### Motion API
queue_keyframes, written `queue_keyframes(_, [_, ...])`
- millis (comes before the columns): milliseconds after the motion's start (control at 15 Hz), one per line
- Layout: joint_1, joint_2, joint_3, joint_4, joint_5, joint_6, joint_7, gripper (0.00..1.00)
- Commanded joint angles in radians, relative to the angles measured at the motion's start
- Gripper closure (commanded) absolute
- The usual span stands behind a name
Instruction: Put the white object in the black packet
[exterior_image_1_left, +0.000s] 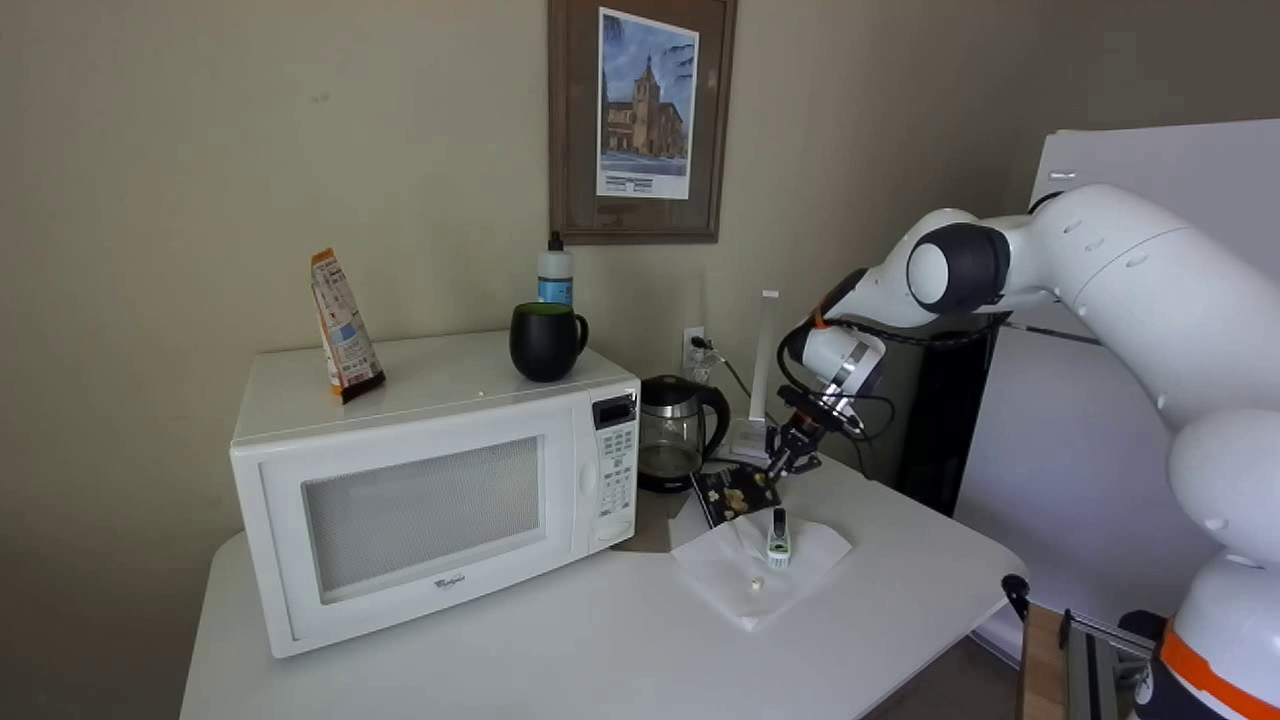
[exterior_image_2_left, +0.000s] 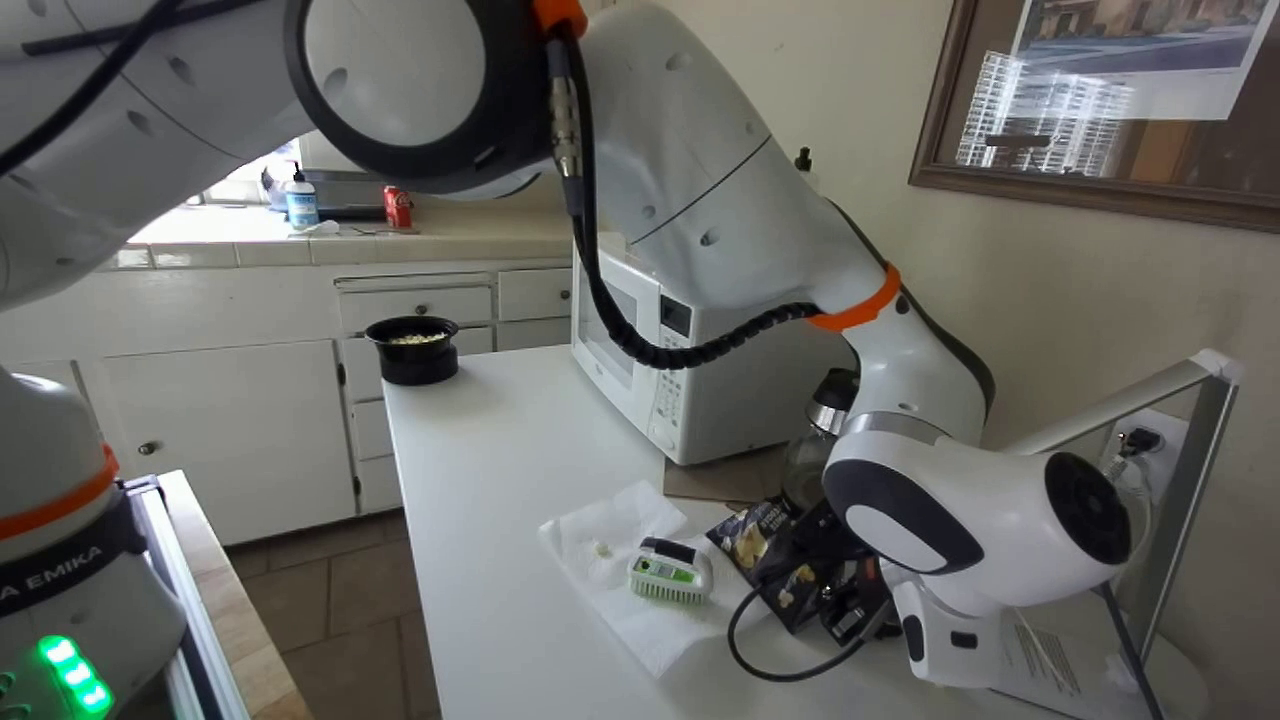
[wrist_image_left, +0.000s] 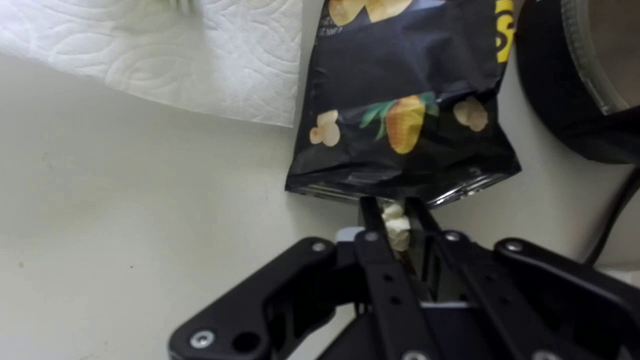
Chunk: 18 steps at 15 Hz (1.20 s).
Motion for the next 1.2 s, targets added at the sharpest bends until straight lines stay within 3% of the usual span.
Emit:
queue_keyframes(0, [0.005,0.045,0.010,0.042,0.030,0.024,-0.005,0.96])
queue_keyframes(667, [-0.007,0.066,0.033,0.072,0.039,-0.026,-0.002,0.96])
queue_keyframes(1067, [-0.017,0.066,0.031,0.087,0.034,-0.138,0.001,0.96])
queue_keyframes(1133, [-0.020,0.067,0.032,0.092,0.035,-0.156,0.000,0.81])
